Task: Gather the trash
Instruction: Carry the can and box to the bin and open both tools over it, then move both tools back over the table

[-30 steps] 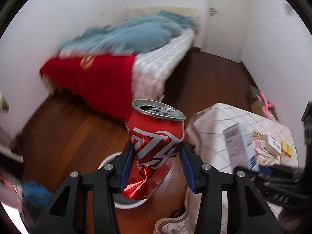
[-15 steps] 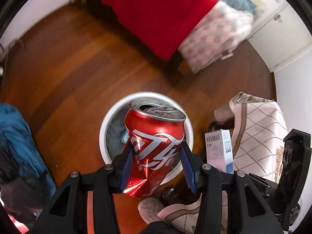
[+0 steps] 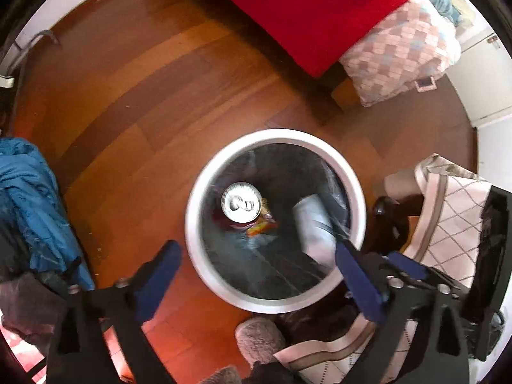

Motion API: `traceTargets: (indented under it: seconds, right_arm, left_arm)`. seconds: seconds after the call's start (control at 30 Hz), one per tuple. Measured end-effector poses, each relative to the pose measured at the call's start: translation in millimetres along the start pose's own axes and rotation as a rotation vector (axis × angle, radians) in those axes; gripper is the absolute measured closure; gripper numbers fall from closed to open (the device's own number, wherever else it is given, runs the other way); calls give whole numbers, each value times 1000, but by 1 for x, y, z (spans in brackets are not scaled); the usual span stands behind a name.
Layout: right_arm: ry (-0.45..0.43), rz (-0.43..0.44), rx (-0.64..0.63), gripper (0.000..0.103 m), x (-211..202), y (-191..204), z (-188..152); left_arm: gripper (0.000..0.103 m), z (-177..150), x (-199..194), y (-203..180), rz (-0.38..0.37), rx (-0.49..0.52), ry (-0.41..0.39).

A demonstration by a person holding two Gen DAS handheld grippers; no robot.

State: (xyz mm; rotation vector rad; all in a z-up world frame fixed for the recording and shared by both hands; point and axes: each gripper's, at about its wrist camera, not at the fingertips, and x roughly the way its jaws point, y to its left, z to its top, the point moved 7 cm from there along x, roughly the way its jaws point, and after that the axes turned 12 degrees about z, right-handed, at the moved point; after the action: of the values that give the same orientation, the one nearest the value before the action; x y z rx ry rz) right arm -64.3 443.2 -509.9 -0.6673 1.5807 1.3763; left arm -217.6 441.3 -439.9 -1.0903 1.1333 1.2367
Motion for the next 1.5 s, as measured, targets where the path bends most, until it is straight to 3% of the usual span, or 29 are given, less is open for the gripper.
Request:
traceTargets:
  seconds: [0.03,0.23,0.3,0.57,0.87,1.17,1.3,1.43,1.5]
  right_arm:
    - [-3,-7,0,33,-3,-3,1]
    - [-45,-63,-17,0,-29,-9,-10]
    - [-54,-100,-38,0,-39,-9,-18]
    - [-80,-176,-108,0,-75,2,-56]
    - [-129,-148,-117,0,-107,24,-78]
    - [-241,-93,-128,0,-177,48,-102]
    - [-321,-42,-128,0,-219,61,-119]
    - [-420,61,-82,0,-273,60,-147]
    - [-458,90,-62,0,-294,54,-162]
  left_arm:
    - [3,-1,-3,3,17,-2,-13]
    - [3,-10,-33,16,139,3,-150]
    - [3,-15,-42,17,176,16,-180]
    - [3,-49,-66,11,188,45,-197]
    - [3,-70,-104,7,168,68,-242]
    - [3,-89,-169,2,149,87,-343]
    - [3,-101,-203,-5,158,103,-405]
    - [3,-119,-238,-18,226,124,-471]
    - [3,-131,-249,-31,210,137,-494]
